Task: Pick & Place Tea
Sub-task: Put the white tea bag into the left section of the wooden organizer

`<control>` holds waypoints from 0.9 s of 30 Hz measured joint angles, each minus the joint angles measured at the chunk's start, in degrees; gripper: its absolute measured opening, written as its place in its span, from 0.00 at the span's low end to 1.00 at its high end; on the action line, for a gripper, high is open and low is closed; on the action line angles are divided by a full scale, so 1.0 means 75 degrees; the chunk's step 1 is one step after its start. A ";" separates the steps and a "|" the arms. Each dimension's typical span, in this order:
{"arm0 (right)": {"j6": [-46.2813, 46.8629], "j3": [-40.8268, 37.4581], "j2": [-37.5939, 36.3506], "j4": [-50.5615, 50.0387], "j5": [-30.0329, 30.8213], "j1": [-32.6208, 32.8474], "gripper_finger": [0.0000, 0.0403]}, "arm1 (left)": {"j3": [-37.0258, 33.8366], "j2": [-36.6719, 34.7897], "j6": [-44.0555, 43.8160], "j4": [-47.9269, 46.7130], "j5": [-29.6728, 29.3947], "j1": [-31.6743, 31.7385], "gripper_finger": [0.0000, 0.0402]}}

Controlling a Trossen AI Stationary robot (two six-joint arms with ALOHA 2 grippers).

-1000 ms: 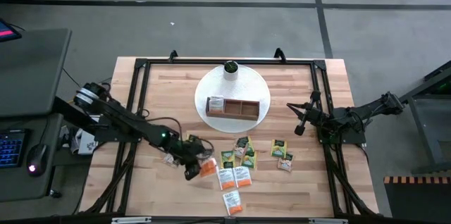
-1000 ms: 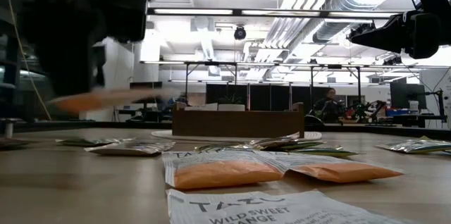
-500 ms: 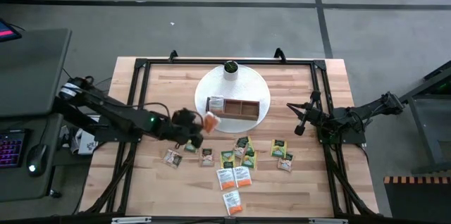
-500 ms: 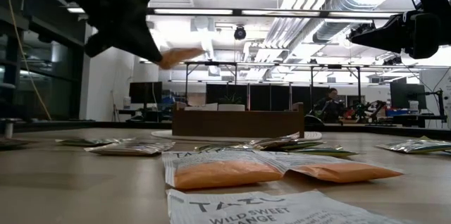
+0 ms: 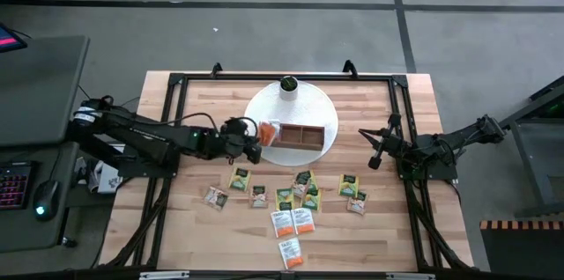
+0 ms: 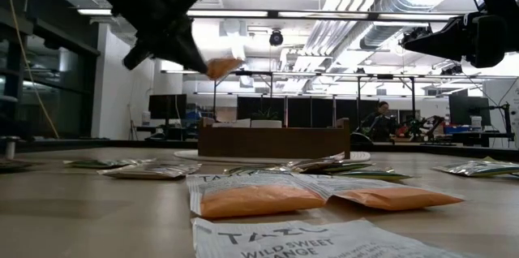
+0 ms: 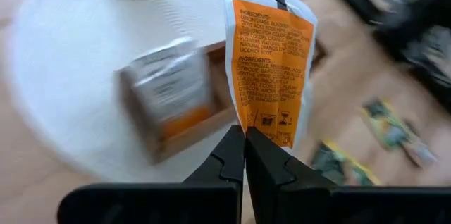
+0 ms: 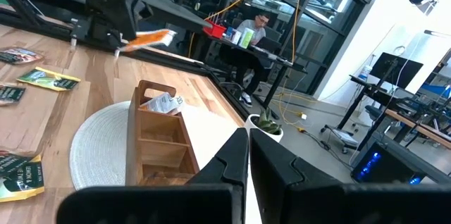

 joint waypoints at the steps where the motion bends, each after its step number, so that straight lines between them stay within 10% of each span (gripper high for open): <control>1: -0.0003 -0.0003 0.0000 -0.0003 0.0000 -0.0003 0.03 | 0.0000 -0.0010 0.0355 0.0258 0.0106 -0.0007 0.00; 20: -0.0001 -0.0001 0.0000 -0.0003 -0.0009 -0.0003 0.03 | 0.0000 -0.0044 0.1676 0.1709 -0.0107 -0.0008 0.00; 27: -0.0001 0.0000 0.0000 -0.0003 -0.0009 -0.0001 0.03 | 0.0000 -0.0044 0.1779 0.1845 0.1439 0.0461 0.00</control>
